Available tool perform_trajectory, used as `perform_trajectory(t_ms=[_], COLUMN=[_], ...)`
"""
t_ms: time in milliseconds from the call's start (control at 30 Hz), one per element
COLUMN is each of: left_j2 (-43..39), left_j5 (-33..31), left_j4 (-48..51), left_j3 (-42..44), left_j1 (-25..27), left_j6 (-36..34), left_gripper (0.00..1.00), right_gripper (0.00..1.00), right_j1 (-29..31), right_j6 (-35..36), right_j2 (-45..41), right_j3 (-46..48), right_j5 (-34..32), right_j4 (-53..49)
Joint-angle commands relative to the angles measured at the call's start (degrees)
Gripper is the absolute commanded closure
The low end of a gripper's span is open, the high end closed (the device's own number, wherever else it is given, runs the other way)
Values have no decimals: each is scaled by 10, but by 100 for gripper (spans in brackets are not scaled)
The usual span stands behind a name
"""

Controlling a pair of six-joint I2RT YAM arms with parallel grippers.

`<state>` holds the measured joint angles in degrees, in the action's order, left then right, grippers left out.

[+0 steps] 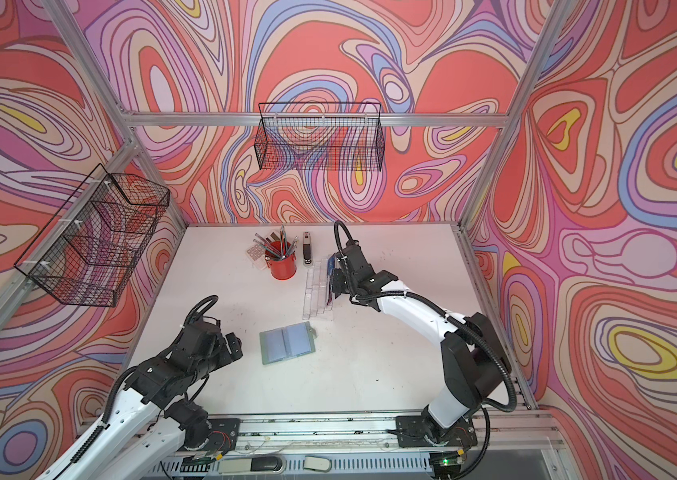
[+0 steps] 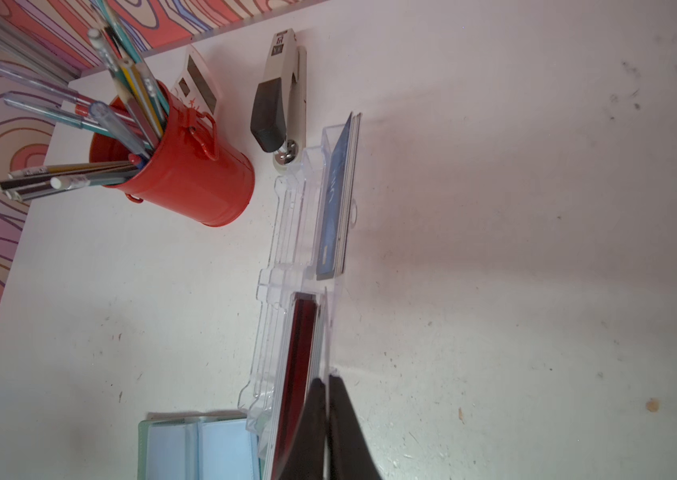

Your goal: Put the credit cards into the card holder

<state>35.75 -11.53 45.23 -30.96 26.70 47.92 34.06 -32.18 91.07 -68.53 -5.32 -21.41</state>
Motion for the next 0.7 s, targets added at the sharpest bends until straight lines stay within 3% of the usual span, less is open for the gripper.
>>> perform_trajectory(t_ms=[0,133,267,367,533,667], left_j2=[-2,3,20,33,42,33], left_j5=[20,50,76,83,137,168], left_j4=[-13,-38,-53,-58,-114,-162], left_j3=[8,31,34,42,68,91], left_j1=[1,2,1,2,-1,0], left_j6=[-11,-10,7,37,30,18], left_gripper=[6,5,5,5,8,16], right_gripper=[100,100,100,100,100,100], right_j1=[-2,-1,3,49,193,245], right_j6=[1,-22,-46,-79,-124,-149], right_j2=[-47,-121,-207,-246,-215,-123], right_j3=[17,63,124,173,227,240], right_j5=[-34,-31,27,34,-19,-2], right_j4=[-20,-9,26,81,205,318])
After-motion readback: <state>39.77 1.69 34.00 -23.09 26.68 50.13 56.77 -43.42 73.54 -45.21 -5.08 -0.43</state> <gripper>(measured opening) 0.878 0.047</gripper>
